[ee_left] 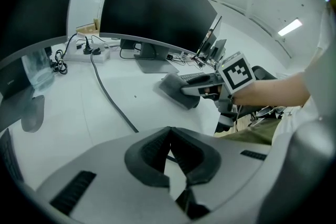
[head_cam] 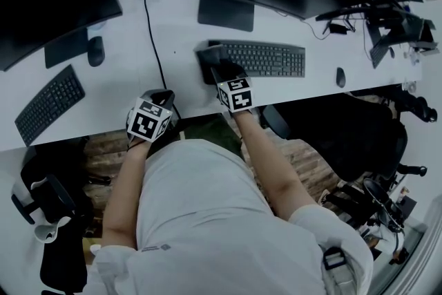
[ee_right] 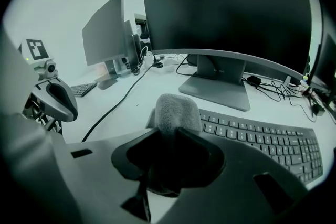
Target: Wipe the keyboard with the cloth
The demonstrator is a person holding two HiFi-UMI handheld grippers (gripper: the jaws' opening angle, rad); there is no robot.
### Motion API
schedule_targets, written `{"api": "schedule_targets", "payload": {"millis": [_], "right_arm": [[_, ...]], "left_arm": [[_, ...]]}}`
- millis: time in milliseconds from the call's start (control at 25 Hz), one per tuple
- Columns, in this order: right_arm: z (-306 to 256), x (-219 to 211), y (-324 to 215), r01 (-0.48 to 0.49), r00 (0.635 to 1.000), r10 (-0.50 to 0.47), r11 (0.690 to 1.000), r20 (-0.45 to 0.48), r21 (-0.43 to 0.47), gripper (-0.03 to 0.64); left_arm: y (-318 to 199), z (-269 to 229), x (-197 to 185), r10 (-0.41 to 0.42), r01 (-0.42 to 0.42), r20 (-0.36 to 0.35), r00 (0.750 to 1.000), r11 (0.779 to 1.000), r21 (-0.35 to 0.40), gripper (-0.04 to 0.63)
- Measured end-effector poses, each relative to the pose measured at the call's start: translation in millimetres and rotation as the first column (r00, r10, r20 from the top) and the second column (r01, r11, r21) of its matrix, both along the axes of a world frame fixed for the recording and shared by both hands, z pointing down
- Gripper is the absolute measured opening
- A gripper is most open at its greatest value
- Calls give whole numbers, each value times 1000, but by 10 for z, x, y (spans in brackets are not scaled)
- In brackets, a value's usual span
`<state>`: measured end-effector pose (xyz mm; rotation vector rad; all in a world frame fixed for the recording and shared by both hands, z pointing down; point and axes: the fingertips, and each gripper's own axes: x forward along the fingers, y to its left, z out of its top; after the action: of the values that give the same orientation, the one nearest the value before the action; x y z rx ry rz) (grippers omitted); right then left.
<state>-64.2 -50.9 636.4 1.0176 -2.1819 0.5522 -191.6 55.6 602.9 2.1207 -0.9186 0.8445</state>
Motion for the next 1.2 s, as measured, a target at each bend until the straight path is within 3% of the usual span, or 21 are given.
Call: {"api": "schedule_targets", "payload": {"millis": [520, 800, 1200], "right_arm": [[-35, -90, -560, -24, 1000, 24, 1000, 12, -2, 121], [-194, -107, -825, -56, 996, 56, 998, 76, 1, 115], [-993, 220, -754, -137, 956, 114, 988, 271, 68, 109]], "left_arm": [[-181, -101, -27, -13, 13, 0, 1000, 1000, 13, 0], [-401, -253, 52, -10, 10, -3, 1000, 999, 46, 0], [-964, -976, 307, -16, 41, -101, 995, 965, 258, 0]]}}
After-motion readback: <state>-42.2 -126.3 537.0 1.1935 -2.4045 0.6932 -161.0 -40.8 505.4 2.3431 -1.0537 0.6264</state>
